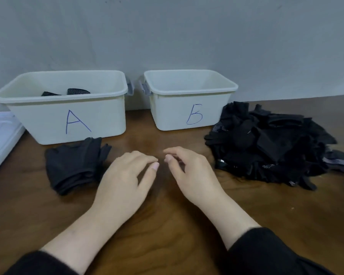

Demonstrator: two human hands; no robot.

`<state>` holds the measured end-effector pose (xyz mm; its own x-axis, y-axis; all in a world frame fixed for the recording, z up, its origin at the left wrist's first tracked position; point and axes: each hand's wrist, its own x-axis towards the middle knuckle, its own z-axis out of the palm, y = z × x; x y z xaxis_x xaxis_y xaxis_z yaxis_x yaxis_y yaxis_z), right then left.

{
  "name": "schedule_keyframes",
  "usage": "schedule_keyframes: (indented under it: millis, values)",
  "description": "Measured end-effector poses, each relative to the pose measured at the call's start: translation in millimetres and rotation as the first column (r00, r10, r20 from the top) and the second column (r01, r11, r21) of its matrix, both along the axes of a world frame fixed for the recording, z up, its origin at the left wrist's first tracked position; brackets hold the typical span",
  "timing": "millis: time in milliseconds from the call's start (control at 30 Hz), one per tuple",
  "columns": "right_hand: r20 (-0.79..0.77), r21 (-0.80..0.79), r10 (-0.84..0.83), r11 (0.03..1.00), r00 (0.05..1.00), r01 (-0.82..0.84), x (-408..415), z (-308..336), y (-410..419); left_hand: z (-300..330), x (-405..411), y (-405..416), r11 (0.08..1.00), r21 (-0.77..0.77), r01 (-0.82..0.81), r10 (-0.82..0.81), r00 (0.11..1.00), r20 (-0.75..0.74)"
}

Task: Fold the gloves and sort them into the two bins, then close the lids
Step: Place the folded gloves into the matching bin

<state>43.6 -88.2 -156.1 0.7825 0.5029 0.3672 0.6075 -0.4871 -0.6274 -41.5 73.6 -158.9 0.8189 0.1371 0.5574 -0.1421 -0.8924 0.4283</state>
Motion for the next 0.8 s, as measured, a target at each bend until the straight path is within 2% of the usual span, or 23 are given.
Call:
schedule_keyframes:
  millis: [133,233,333,400,500,600,700,800]
  values:
    - [0.165,0.049,-0.139,0.99,0.977,0.133,16.4,-2.1,-50.5,-12.1,35.1,-42.7,0.995,-0.096,0.023,-0.041,0.98,-0.193]
    - [0.379,0.01,-0.231,0.969,0.896,0.245,28.7,-4.4,-81.6,-14.6,56.2,-60.4,0.992,-0.107,0.061,-0.088,0.956,-0.279]
    - [0.486,-0.064,-0.328,0.911,0.81,0.407,49.2,-3.9,-108.6,-14.7,69.2,-65.4,0.986,-0.151,0.068,-0.113,0.945,-0.306]
    - [0.454,-0.194,-0.378,0.841,0.807,0.504,64.5,2.4,-121.6,-15.0,72.5,-64.8,0.982,-0.17,0.08,-0.131,0.939,-0.318]
    - [0.302,-0.409,-0.449,0.736,0.841,0.54,84.1,15.9,-130.2,-13.6,70.6,-62.0,0.977,-0.187,0.097,-0.158,0.926,-0.344]
    - [0.238,-0.421,-0.53,0.698,0.814,0.579,98.7,23.6,-125.9,-10.9,68.5,-59.8,0.973,-0.201,0.112,-0.179,0.918,-0.354]
    - [0.241,-0.467,-0.548,0.658,0.801,0.59,107.9,28.1,-118.3,-9.5,67.9,-58.6,0.968,-0.218,0.125,-0.198,0.914,-0.355]
    - [0.197,-0.43,-0.549,0.696,0.812,0.575,108.6,30.1,-112.3,-10.0,68.0,-56.9,0.955,-0.267,0.131,-0.221,0.914,-0.341]
